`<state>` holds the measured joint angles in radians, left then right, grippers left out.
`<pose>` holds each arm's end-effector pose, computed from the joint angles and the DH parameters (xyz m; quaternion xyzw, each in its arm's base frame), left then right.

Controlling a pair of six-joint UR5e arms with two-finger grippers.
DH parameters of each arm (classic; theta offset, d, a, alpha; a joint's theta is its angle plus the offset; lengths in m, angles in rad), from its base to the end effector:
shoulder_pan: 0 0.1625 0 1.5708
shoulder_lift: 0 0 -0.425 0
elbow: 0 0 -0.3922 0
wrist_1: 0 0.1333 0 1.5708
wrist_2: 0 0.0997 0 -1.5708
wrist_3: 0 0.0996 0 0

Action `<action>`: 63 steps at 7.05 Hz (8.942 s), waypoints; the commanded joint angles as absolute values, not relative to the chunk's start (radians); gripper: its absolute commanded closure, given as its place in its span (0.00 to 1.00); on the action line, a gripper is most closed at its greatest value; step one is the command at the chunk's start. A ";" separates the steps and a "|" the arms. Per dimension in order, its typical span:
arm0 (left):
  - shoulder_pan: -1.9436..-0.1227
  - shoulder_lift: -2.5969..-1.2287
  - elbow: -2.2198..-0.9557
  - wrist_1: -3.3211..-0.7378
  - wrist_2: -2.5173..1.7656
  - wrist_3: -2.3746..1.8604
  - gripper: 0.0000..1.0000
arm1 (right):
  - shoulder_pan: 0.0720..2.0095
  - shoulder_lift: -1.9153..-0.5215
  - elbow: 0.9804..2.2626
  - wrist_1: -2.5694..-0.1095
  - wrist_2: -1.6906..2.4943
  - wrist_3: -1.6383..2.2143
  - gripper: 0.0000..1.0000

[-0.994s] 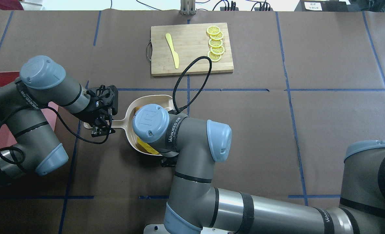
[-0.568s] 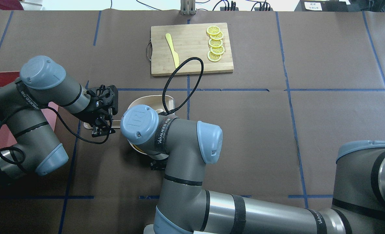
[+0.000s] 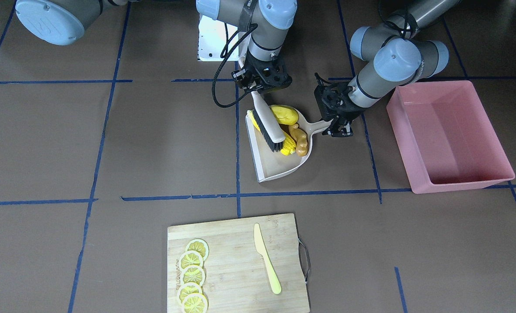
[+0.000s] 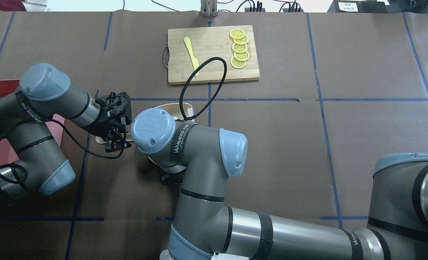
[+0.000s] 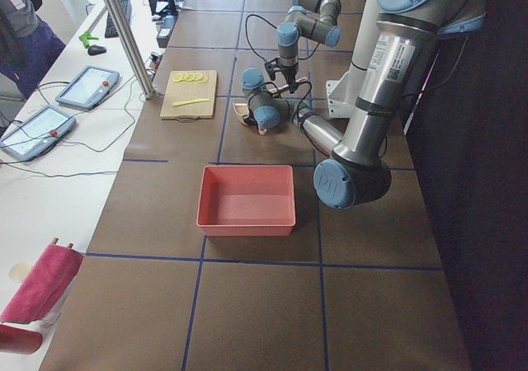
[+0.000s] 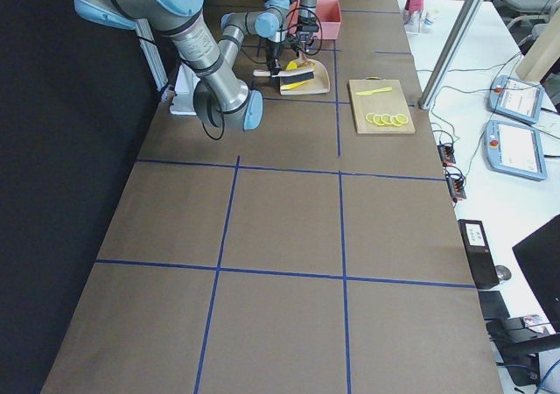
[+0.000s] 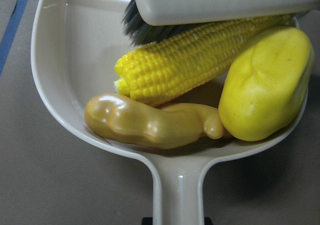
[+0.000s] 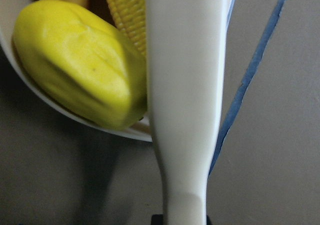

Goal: Sweep and dump trash into bin
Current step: 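Sweep the corn cob farther into the dustpan with the right brush, then lift the loaded dustpan with the left gripper while the right gripper withdraws the brush, then raise the dustpan with the left gripper above the pink bin, then tilt the dustpan with the left gripper to dump the food into the pink bin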

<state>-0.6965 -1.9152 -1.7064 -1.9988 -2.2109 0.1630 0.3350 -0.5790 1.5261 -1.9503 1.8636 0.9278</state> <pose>0.4249 -0.4516 0.3520 0.2918 0.4100 0.5427 0.6725 -0.6457 -0.3355 0.1035 0.0065 -0.3103 -0.1860 0.9322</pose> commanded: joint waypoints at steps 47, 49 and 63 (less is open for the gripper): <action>-1.666 -1.209 -2.044 -1.951 -2.272 0.950 1.00 | 0.988 -1.161 2.140 -2.166 2.103 0.650 0.99; -1.664 -1.204 -2.074 -1.884 -2.263 1.024 1.00 | 0.988 -1.161 2.141 -2.166 2.103 0.650 0.99; -1.623 -1.409 -2.408 -1.171 -2.228 1.126 1.00 | 0.999 -1.218 2.167 -2.157 2.111 0.603 0.99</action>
<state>-1.6229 -1.3282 -2.3801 -1.3007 -2.1528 1.1411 0.9905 -1.1912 2.1579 -2.1598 2.1072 0.6316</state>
